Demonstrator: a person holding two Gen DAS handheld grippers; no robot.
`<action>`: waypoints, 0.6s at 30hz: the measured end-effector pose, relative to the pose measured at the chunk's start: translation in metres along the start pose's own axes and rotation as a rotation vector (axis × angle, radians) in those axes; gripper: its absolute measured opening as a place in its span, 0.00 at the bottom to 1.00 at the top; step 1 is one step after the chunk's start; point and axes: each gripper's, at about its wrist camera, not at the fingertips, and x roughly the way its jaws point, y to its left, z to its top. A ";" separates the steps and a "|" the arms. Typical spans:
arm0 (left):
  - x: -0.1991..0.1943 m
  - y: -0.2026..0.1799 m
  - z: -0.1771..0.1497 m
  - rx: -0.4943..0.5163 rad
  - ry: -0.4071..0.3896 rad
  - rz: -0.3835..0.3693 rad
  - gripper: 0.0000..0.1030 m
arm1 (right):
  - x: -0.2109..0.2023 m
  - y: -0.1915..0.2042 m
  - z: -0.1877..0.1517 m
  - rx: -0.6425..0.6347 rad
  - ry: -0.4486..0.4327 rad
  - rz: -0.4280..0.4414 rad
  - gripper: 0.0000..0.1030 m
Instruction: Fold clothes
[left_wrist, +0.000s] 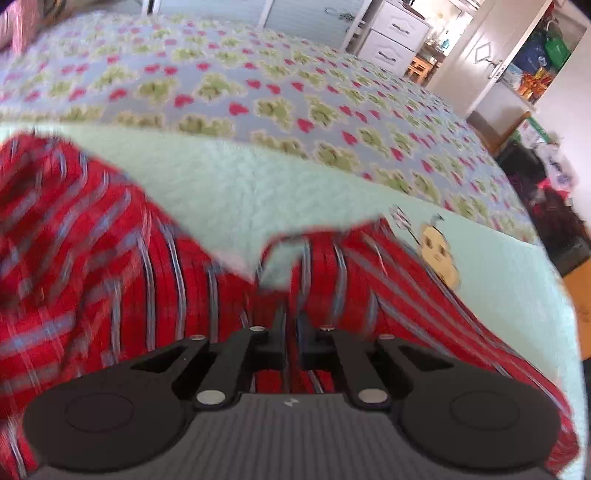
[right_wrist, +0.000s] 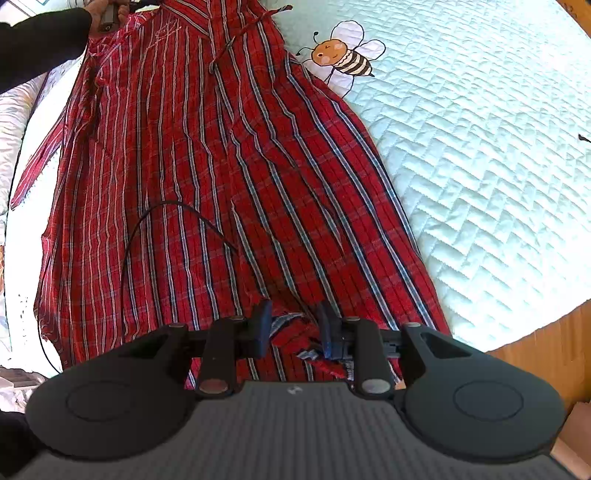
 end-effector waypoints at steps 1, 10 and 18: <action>-0.008 -0.001 -0.012 0.001 0.010 -0.033 0.04 | -0.001 0.000 -0.002 0.004 -0.005 -0.004 0.28; -0.088 -0.010 -0.174 0.038 0.153 -0.208 0.05 | -0.005 0.010 -0.008 -0.011 -0.063 0.022 0.28; -0.132 -0.010 -0.277 0.094 0.195 -0.239 0.05 | -0.001 0.054 0.020 -0.178 -0.261 0.014 0.28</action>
